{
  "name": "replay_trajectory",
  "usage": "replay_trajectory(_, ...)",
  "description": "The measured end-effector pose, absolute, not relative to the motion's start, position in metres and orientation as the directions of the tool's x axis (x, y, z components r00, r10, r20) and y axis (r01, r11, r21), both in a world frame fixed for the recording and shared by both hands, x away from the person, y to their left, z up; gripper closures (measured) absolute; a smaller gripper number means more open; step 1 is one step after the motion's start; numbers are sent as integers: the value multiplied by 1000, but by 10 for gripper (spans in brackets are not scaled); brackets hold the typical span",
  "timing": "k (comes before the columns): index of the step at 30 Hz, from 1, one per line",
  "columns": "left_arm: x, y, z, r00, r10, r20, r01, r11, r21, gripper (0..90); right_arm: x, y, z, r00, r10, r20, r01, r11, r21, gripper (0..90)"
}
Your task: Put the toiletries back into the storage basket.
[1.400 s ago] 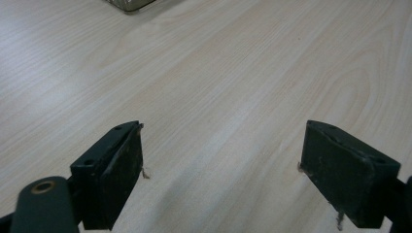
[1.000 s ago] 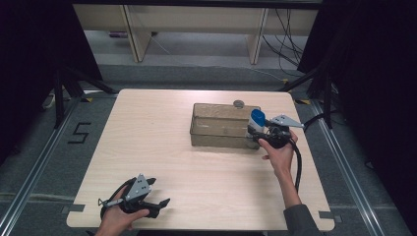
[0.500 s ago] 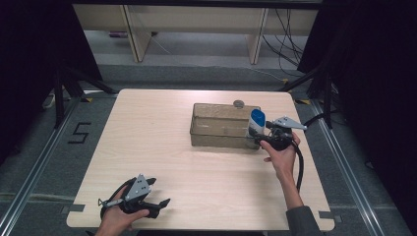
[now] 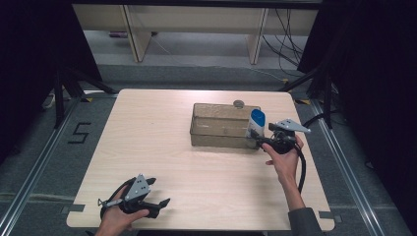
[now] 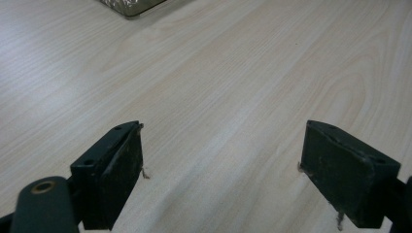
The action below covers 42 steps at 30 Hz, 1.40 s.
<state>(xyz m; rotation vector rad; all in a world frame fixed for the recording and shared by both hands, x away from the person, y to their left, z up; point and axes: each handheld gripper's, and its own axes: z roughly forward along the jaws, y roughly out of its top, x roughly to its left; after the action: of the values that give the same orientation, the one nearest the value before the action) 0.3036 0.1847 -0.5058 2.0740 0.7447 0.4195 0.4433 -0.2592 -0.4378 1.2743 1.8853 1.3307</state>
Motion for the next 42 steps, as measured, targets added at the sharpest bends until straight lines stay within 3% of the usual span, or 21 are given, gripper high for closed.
replay_trajectory(29, 304, 185, -506, 765, 644, 6, 353, -428, 832, 150, 416, -261, -437, -443, 889, 114, 411, 89, 907, 181)
replay_trajectory(30, 306, 187, -505, 774, 632, 35, 346, -469, 813, 150, 414, -259, -436, -434, 887, 155, 434, 56, 899, 181)
replay_trajectory(42, 304, 185, -505, 768, 640, 8, 352, -433, 830, 150, 397, -251, -436, -479, 871, 105, 410, 117, 904, 163)
